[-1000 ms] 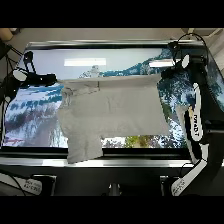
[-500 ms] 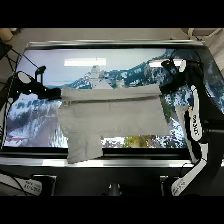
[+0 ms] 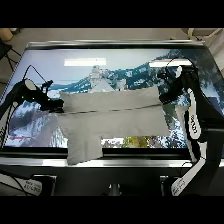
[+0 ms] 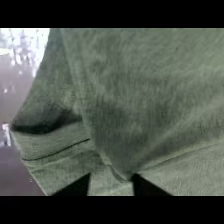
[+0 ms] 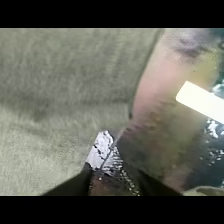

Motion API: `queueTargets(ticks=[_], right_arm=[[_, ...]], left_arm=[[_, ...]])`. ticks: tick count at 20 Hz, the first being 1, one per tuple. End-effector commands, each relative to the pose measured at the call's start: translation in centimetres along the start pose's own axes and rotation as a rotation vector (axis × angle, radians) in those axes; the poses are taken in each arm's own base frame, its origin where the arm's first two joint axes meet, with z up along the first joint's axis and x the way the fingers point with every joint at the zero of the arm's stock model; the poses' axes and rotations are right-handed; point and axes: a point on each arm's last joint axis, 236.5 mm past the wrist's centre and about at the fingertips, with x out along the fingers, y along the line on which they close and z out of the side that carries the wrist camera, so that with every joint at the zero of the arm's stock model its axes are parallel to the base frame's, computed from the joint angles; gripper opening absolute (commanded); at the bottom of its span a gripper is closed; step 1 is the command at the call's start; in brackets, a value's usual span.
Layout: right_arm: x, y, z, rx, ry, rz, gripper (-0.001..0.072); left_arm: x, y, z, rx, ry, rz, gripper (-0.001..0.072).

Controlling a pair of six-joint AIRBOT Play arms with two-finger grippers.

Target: Fold the shirts.

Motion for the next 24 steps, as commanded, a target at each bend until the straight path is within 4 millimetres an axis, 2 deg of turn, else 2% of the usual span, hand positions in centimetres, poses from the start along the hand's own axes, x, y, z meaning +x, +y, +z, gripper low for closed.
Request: queueTargets(ticks=[1,3,5,6,8,10,13,15,17,19,24], right_arm=[[-1.2,0.0,0.2,0.024,-0.025,-0.001,0.0521],[-4.5,-1.3,-0.7,0.059,-0.074,-0.014,0.0521],[-7.2,-2.8,-4.0,0.114,-0.065,0.014,0.0505],[-8.0,-2.8,-5.7,0.152,-0.062,0.07,0.0486],[-8.1,-1.0,-8.2,0.178,-0.059,0.223,0.0486],[-7.0,1.0,-9.8,0.167,-0.048,0.294,0.0486],[-4.9,3.3,-10.7,0.147,-0.054,0.321,0.0486],[-3.8,4.3,-11.6,0.148,-0.023,0.351,0.0486],[-3.3,4.7,-12.1,0.141,-0.008,0.364,0.0486],[-3.1,4.7,-12.1,0.141,-0.01,0.361,0.0486],[-3.1,4.7,-12.1,0.139,-0.01,0.361,0.0487]], left_arm=[[-1.0,-1.1,0.5,-0.028,-0.018,-0.055,0.0472],[-3.5,-0.4,1.3,-0.038,-0.056,-0.058,0.0472],[-6.2,0.7,0.7,-0.062,-0.075,-0.06,0.0472],[-7.1,1.2,-0.1,-0.075,-0.072,-0.062,0.0472],[-7.4,1.5,-2.9,-0.085,-0.051,-0.065,0.0472],[-5.1,1.3,-7.9,-0.098,0.013,-0.071,0.0473],[-0.4,0.4,-15.6,-0.163,0.056,-0.12,0.0472],[1.4,-0.7,-18.5,-0.162,0.051,-0.174,0.0472],[2.5,-1.7,-20.5,-0.163,0.076,-0.22,0.0472],[3.7,-1.9,-21.5,-0.137,0.096,-0.209,0.0472],[5.2,-3.0,-20.7,-0.098,0.057,-0.168,0.0472]])
